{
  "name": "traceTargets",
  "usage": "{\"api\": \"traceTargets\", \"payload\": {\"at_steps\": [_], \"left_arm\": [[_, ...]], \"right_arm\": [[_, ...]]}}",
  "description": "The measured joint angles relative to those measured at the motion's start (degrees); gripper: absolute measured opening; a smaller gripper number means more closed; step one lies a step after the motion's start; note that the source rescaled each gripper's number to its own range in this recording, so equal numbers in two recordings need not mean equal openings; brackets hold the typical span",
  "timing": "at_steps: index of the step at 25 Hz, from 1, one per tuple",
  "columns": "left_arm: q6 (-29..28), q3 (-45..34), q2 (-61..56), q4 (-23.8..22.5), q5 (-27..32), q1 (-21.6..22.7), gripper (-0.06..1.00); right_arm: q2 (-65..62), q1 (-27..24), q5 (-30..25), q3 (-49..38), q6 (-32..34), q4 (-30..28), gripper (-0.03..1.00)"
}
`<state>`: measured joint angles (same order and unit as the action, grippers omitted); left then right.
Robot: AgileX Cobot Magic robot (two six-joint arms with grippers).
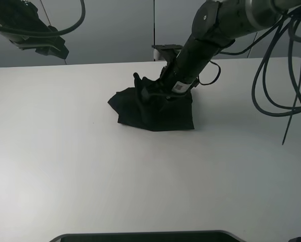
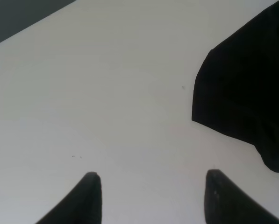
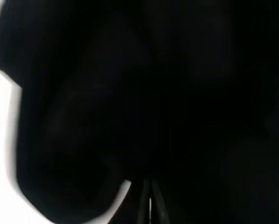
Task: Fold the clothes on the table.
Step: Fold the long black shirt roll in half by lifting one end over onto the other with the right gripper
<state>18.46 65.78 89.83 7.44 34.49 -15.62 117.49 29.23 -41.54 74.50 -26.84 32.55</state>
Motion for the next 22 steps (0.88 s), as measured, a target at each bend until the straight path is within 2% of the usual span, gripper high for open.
{"api": "traceTargets", "payload": {"at_steps": [4,7,15,22], "left_arm": [[0.0,0.0,0.0,0.0,0.0,0.0,0.63],[0.0,0.0,0.0,0.0,0.0,0.0,0.63],[0.0,0.0,0.0,1.43,0.0,0.0,0.63],[0.11,0.0,0.0,1.57,0.74,0.0,0.63]], "right_arm": [[0.25,3.43,2.87,0.0,-7.82,10.63,0.0],[0.31,5.97,4.58,0.0,-10.45,14.73,0.0],[3.78,7.12,7.51,0.0,-13.46,16.41,0.0],[-2.47,7.2,7.41,0.0,-14.43,14.62,0.0]]}}
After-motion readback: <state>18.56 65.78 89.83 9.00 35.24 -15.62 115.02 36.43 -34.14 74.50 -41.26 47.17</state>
